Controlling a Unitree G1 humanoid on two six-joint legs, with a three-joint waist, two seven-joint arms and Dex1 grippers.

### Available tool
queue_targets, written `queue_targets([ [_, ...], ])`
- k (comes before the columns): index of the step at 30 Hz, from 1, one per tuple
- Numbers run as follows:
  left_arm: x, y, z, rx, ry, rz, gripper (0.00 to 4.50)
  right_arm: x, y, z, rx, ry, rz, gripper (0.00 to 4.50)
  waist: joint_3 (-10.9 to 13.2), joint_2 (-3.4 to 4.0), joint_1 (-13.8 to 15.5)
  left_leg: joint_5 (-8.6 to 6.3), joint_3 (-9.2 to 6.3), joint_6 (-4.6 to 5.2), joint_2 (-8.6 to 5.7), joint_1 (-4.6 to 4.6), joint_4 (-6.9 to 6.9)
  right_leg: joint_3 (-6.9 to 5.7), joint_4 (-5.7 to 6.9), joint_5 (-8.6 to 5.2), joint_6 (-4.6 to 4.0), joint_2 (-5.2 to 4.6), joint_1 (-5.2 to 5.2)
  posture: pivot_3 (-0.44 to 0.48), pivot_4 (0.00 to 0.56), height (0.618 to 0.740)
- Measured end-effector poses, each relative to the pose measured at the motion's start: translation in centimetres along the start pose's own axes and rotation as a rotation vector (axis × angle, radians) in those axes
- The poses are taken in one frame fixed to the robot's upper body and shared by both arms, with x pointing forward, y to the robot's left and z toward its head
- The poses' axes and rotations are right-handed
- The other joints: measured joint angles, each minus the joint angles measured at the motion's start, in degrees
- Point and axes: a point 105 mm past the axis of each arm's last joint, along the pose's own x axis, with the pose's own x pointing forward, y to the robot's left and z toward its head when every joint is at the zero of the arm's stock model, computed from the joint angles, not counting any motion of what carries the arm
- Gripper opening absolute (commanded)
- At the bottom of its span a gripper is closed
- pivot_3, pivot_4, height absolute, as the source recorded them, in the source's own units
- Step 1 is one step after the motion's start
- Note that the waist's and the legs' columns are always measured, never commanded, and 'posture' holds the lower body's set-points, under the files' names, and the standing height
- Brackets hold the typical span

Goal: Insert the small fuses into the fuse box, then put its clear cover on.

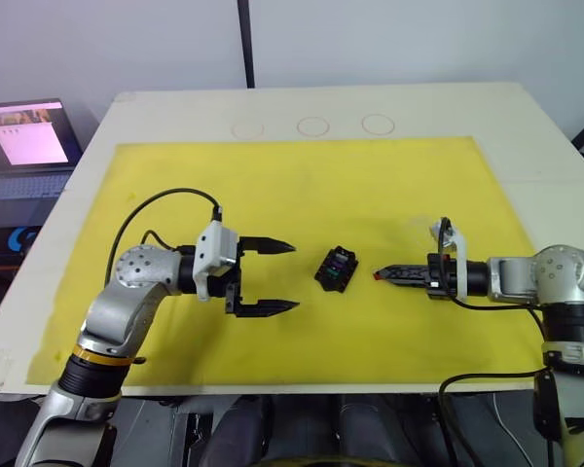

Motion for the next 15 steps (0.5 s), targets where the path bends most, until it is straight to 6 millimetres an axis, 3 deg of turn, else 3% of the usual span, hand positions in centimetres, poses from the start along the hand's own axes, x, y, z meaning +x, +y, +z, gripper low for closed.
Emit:
queue_targets([
  [9,0.2,-0.1,-0.1,-0.002,0.001,-0.009,4.50,-0.6,-0.2,-0.5,0.016,-0.054,-0.013,0.03,-0.1,-0.12,0.5,0.00,-0.03,0.00,-0.04,0.00,0.06,-0.01,0.02,0.00,0.00,-0.02,0.05,0.000,0.150,0.740],
  [15,0.0,-0.2,-0.2,-0.003,0.010,-0.010,4.50,-1.6,0.7,-0.4,0.019,-0.221,0.022,0.03,-0.1,-0.10,0.4,0.01,-0.09,-0.01,-0.06,0.00,0.03,-0.01,0.05,0.00,0.00,-0.05,0.03,0.000,0.150,0.740],
])
